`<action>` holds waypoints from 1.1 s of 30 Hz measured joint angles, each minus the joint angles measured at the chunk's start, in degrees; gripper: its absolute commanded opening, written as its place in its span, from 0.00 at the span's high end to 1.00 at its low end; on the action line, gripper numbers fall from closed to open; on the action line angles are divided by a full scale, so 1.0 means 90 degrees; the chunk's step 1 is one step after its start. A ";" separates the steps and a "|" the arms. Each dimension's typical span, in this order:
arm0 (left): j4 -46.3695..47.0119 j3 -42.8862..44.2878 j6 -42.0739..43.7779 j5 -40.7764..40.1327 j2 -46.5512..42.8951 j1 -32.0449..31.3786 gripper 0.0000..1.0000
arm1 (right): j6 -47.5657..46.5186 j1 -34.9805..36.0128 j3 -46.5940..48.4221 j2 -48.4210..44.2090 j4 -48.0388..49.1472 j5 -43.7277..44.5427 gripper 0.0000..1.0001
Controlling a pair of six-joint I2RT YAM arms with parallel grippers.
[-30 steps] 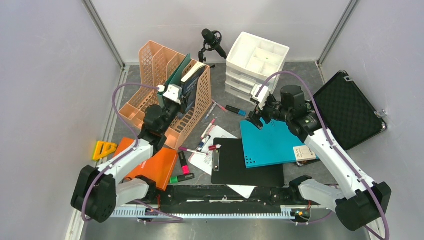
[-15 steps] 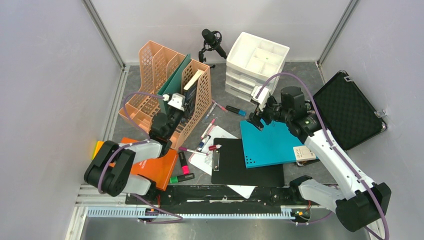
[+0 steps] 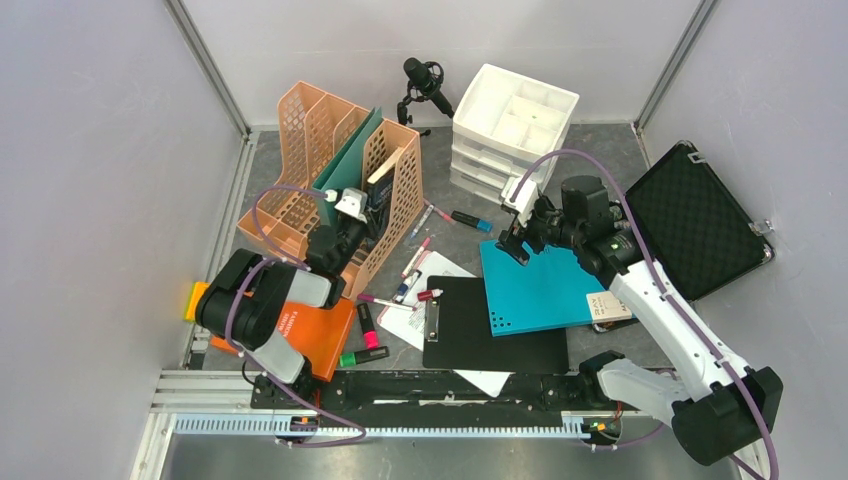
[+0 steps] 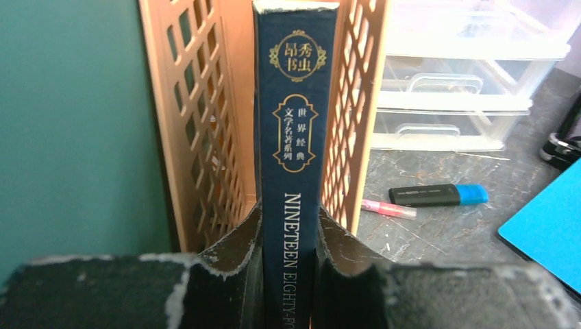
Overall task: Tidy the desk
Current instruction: Place the book in the storage box.
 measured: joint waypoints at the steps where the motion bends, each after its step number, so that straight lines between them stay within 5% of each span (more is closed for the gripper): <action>1: 0.0010 0.0000 -0.0032 0.0056 0.0007 0.0007 0.93 | -0.0015 0.0000 -0.0005 0.0000 -0.0012 0.0000 0.18; 11: 0.0534 -0.0005 0.0100 0.0204 0.0036 0.0012 0.43 | -0.0024 0.0000 -0.0068 0.0000 -0.0083 -0.0012 0.18; 21: 0.0525 -0.0357 0.0578 0.0119 -0.0590 0.0041 0.17 | -0.0024 0.0000 -0.0078 -0.0019 -0.0083 -0.0012 0.18; 25: -0.0750 -0.0291 0.0865 0.0228 -0.1904 0.0041 0.01 | -0.0032 0.0000 -0.0083 -0.0029 -0.0107 -0.0015 0.17; 33: -0.5090 0.0918 0.1671 0.0272 -0.4245 0.0041 0.00 | -0.0134 0.0000 -0.0083 0.0070 -0.0180 -0.0119 0.16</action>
